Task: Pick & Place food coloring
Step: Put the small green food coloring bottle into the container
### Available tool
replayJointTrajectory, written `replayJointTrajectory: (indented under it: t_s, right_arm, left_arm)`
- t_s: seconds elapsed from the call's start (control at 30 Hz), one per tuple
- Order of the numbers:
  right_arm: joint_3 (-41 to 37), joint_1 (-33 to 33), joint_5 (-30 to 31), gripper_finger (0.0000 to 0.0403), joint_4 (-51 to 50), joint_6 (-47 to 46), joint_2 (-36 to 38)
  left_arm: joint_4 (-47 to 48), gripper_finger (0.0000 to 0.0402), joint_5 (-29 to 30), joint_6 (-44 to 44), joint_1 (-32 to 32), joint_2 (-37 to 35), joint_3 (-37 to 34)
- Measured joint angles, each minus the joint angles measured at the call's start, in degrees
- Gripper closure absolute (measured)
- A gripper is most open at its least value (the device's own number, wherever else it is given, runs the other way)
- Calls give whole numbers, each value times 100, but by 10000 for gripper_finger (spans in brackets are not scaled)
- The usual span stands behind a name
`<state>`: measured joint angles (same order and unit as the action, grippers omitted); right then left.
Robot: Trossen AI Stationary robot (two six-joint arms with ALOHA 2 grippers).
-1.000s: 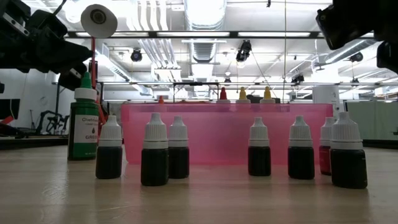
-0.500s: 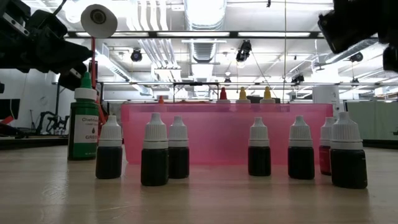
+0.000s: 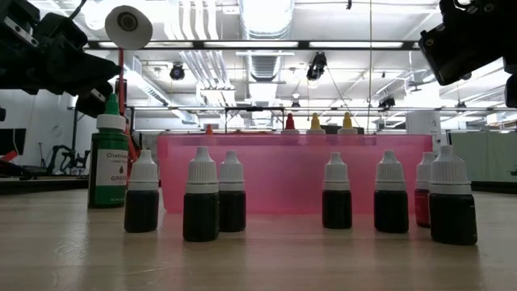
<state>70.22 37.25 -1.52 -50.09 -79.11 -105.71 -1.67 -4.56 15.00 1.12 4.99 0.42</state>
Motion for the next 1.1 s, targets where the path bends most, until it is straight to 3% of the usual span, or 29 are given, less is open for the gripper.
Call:
replayJointTrajectory:
  t_s: [0.63, 1.1]
  right_arm:
    - [-13, -229, -195, 157, -68, 69, 0]
    - [-26, -255, -199, 217, -70, 37, 9]
  left_arm:
    - [2, 402, 11, 0, -1, 0, -1]
    - [2, 402, 11, -1, -2, 0, -1]
